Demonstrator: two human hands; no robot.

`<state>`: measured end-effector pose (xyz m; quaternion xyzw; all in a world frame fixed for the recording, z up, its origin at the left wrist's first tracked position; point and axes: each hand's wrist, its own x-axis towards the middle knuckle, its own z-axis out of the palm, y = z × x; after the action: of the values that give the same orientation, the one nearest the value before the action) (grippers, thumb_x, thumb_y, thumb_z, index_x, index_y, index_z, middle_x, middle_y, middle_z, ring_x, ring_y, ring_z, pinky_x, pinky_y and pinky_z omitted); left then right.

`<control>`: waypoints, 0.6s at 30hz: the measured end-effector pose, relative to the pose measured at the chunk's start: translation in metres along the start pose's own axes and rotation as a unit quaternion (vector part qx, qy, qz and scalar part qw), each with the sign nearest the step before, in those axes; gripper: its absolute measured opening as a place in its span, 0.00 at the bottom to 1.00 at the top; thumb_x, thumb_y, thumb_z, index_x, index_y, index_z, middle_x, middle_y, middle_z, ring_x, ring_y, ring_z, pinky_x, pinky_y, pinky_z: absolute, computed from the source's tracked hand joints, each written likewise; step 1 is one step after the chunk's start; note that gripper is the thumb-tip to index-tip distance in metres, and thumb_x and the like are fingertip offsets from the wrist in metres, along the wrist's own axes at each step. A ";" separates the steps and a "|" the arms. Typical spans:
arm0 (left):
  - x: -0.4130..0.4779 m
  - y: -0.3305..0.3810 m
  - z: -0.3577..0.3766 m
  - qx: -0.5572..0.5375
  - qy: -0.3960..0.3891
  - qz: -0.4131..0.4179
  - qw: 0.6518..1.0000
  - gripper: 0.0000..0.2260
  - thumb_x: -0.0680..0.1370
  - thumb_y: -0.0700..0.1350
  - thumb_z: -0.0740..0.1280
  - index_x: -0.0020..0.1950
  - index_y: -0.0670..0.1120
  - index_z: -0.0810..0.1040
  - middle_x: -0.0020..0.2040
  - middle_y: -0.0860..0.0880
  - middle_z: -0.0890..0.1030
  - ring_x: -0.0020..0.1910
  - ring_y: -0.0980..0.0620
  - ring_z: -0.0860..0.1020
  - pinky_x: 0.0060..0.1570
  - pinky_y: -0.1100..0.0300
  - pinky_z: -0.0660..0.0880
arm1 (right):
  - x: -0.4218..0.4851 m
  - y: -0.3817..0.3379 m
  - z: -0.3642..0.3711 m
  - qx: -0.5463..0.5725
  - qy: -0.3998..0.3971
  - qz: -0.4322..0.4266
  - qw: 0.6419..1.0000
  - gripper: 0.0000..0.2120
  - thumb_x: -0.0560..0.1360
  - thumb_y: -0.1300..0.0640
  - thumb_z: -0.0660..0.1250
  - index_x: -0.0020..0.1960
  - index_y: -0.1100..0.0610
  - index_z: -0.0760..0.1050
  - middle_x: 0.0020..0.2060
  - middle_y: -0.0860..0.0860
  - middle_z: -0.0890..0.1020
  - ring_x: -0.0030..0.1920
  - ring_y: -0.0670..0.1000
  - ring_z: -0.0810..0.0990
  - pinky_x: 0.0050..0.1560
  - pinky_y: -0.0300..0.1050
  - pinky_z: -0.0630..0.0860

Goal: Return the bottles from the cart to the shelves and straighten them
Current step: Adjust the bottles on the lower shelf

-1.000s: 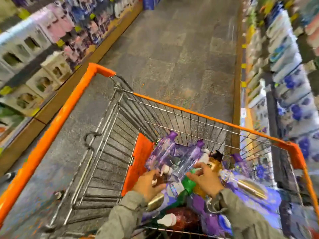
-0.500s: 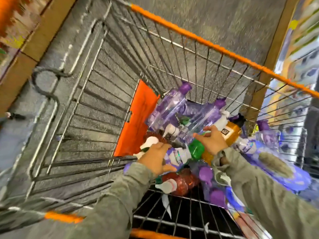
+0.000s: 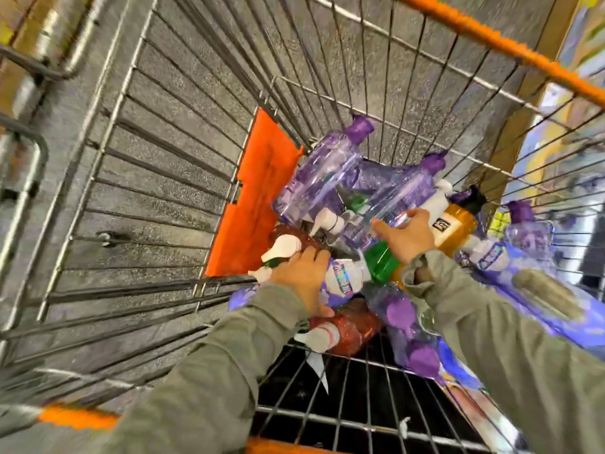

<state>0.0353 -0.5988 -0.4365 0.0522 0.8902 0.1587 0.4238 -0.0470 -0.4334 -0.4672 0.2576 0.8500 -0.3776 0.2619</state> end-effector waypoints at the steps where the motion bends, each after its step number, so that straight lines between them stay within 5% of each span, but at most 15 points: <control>1: 0.001 0.000 0.001 0.000 0.005 -0.002 1.000 0.41 0.67 0.57 0.76 0.71 0.44 0.59 0.67 0.44 0.65 0.66 0.43 0.66 0.62 0.48 0.70 | 0.003 0.000 0.002 -0.002 0.005 0.008 1.000 0.35 0.71 0.49 0.73 0.68 0.66 0.61 0.63 0.62 0.73 0.62 0.61 0.73 0.58 0.49 0.68; 8: 0.003 0.002 0.003 -0.041 0.003 -0.017 0.999 0.36 0.65 0.53 0.77 0.64 0.43 0.63 0.61 0.44 0.72 0.60 0.42 0.69 0.58 0.49 0.71 | 0.016 -0.002 0.009 0.035 0.041 0.070 0.996 0.43 0.65 0.40 0.75 0.66 0.66 0.61 0.60 0.63 0.74 0.58 0.64 0.76 0.57 0.60 0.76; 18: 0.001 0.005 -0.005 -0.072 0.044 -0.017 0.996 0.37 0.63 0.56 0.77 0.65 0.47 0.64 0.56 0.46 0.76 0.55 0.42 0.76 0.52 0.48 0.76 | 0.021 -0.034 0.023 -0.027 0.064 0.137 0.988 0.52 0.69 0.36 0.69 0.75 0.67 0.47 0.74 0.63 0.54 0.73 0.62 0.57 0.69 0.54 0.56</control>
<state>0.0307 -0.5946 -0.4326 -0.0006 0.8949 0.2172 0.3899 -0.0779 -0.4656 -0.4765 0.3882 0.8314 -0.2977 0.2635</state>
